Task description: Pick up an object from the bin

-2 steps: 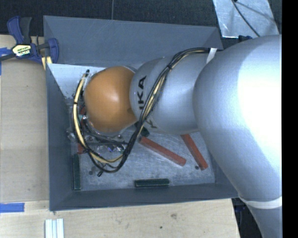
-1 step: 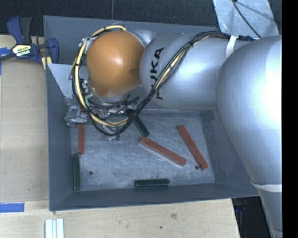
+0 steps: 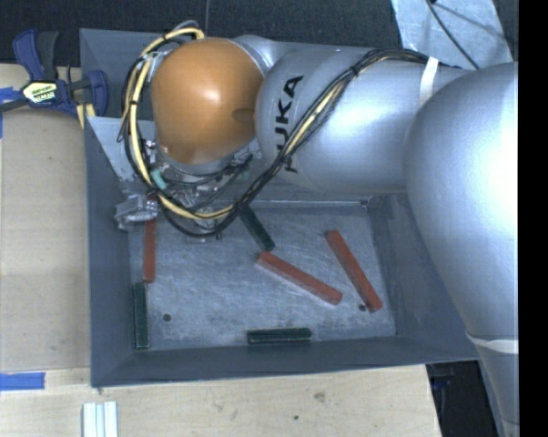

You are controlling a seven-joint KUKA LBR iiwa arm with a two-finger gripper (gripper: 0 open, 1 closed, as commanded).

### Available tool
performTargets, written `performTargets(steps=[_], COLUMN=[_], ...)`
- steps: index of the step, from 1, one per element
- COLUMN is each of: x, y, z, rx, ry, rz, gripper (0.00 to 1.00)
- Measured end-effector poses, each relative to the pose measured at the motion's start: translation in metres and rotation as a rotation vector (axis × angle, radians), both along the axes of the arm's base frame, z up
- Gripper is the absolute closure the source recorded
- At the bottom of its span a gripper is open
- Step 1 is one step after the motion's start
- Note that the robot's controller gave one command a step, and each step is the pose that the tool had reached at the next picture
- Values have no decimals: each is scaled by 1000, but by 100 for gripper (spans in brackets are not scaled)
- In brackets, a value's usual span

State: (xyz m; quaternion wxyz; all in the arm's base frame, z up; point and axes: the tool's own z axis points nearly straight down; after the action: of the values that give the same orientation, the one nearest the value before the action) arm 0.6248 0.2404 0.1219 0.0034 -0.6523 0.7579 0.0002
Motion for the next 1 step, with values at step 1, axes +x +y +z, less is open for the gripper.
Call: performTargets(steps=[1], x=[1], y=[0], z=[-54], rx=[-5], ry=[8], rz=[365], gripper=[0])
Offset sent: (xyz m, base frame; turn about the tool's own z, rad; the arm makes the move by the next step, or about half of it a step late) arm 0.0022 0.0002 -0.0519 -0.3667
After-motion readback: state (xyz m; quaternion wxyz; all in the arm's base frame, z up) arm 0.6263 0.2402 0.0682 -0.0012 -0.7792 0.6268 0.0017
